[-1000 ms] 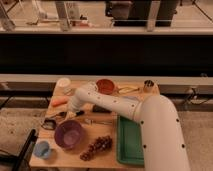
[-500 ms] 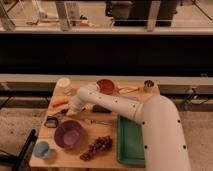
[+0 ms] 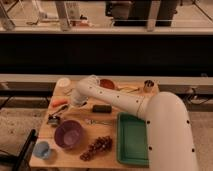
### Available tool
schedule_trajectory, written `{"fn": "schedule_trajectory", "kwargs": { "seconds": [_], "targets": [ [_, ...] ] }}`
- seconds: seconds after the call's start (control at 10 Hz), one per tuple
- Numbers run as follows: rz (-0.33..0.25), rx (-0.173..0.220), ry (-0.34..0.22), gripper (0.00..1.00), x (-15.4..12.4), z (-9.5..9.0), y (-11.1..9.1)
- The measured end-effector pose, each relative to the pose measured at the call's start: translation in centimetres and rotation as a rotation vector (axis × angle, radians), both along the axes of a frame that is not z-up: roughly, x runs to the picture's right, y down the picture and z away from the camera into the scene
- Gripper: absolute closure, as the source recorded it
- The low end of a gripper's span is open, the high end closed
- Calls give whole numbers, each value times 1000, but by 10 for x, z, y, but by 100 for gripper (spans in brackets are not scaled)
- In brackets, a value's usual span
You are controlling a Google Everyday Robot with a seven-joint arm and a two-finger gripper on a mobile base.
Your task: Place brush in purple bowl
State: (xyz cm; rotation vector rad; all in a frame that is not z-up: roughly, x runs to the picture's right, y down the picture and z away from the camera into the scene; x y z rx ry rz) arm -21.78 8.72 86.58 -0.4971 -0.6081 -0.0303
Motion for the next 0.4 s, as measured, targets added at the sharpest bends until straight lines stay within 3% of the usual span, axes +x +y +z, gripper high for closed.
{"fn": "schedule_trajectory", "kwargs": {
  "seconds": [0.4],
  "targets": [
    [-13, 73, 28, 100, 5, -39, -31]
  ]
}}
